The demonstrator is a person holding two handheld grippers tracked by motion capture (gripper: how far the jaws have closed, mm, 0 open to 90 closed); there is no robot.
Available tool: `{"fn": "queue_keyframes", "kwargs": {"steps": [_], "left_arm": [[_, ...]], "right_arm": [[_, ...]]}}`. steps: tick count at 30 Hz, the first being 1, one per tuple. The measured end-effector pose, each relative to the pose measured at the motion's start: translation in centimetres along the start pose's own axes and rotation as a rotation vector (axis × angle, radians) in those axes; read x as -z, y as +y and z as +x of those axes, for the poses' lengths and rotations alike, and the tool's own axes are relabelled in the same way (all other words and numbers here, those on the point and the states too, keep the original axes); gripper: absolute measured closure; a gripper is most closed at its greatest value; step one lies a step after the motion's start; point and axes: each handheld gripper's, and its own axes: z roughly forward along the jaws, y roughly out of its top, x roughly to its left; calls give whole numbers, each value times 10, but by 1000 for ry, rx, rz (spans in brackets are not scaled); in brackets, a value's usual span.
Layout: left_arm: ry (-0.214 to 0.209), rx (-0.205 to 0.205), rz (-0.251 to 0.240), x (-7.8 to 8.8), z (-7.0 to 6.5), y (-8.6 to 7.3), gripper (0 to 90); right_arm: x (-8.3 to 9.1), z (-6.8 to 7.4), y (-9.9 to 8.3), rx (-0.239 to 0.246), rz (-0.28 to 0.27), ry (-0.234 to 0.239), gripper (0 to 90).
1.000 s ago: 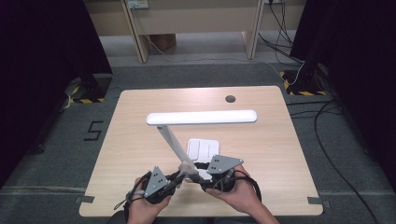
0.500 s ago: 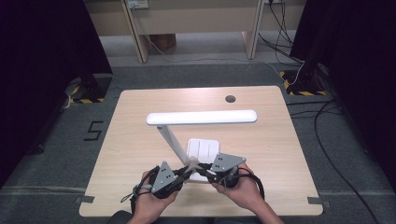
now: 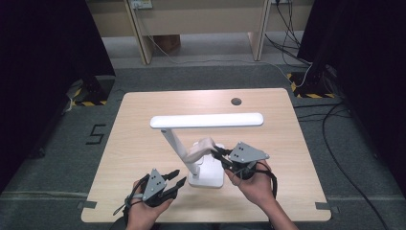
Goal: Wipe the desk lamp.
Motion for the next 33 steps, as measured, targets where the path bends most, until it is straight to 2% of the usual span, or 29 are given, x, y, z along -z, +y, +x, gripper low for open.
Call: {"fn": "queue_keyframes", "kwargs": {"steps": [6,10,13,25,28,33], "left_arm": [[-33,19,74,-27,7,-11,644],[-40,35,101,-38,9,-17,647],[-39,29,117,-42,10,-20,663],[-79,8,158,-53,8,-23,702],[-81,7,167,-56,8,-25,702],[-80,2,169,-58,8,-25,702]], "right_arm": [[-3,-2,16,-6,-66,-34,829],[-9,0,23,-12,-91,-53,829],[-13,1,27,-5,-110,-65,829],[-27,14,45,7,-163,-67,828],[-29,17,48,-3,-171,-59,828],[-33,21,53,9,-180,-47,826]]}}
